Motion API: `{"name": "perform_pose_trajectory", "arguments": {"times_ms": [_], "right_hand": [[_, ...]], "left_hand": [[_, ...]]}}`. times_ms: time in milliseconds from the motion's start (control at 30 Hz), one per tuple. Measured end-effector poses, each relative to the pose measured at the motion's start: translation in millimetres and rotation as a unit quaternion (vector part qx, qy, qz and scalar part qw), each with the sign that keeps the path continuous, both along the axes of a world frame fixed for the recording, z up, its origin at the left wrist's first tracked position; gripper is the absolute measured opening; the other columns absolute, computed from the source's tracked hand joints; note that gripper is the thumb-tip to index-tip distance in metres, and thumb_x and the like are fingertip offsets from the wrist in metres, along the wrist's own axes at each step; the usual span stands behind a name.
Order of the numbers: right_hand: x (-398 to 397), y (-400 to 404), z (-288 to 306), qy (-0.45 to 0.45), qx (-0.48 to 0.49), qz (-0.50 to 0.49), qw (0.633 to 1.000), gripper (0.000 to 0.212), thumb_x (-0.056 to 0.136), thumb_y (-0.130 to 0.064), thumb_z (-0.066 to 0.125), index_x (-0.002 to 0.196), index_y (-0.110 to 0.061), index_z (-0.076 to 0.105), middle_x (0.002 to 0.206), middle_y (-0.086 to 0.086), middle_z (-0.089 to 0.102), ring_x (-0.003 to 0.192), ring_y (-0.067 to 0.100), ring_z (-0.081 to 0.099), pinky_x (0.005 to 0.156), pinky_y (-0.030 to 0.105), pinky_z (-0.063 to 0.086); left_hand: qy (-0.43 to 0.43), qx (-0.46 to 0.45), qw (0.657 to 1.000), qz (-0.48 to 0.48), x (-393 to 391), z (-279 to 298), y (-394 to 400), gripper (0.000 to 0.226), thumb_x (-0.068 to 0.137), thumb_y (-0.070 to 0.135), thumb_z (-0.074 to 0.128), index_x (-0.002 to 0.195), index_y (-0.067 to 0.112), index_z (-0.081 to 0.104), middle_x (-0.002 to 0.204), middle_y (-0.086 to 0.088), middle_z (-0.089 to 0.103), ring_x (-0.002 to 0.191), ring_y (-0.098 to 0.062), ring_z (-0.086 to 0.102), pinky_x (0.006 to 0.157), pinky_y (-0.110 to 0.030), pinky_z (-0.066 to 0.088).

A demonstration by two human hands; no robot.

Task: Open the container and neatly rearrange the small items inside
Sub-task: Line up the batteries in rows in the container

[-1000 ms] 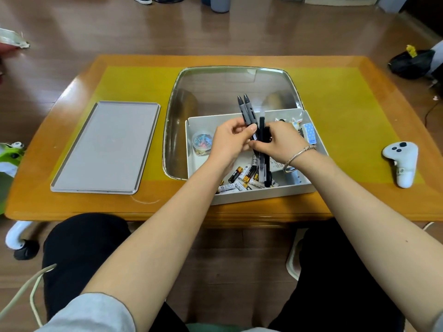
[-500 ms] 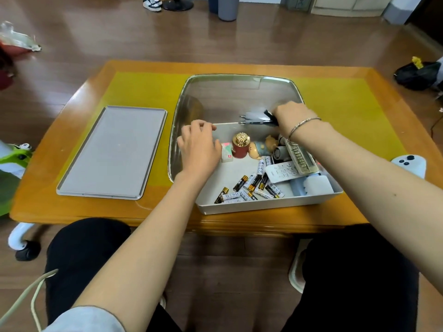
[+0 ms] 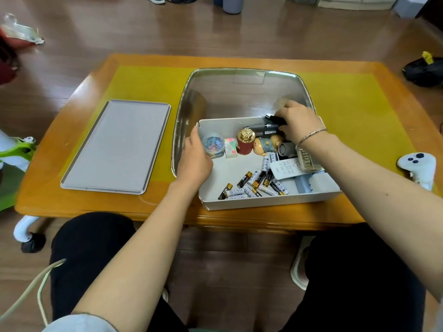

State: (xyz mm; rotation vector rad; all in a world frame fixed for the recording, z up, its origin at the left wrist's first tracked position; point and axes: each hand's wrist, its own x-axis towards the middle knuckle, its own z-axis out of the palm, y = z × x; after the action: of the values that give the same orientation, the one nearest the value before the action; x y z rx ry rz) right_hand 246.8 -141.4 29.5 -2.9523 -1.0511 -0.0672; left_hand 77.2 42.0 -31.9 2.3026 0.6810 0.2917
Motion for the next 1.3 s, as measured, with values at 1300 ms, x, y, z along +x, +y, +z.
{"name": "perform_pose_trajectory", "arguments": {"times_ms": [1300], "right_hand": [[-71.3, 32.6, -40.3, 0.124, -0.141, 0.095, 0.978, 0.019, 0.085, -0.007, 0.058, 0.104, -0.006, 0.06, 0.104, 0.014, 0.059, 0.096, 0.031, 0.059, 0.082, 0.04, 0.052]], "left_hand": [[-0.109, -0.174, 0.976, 0.07, -6.7, -16.2, -13.0, 0.067, 0.093, -0.004, 0.045, 0.149, 0.024, 0.023, 0.143, -0.005, 0.04, 0.129, -0.014, 0.041, 0.095, -0.034, 0.051]]}}
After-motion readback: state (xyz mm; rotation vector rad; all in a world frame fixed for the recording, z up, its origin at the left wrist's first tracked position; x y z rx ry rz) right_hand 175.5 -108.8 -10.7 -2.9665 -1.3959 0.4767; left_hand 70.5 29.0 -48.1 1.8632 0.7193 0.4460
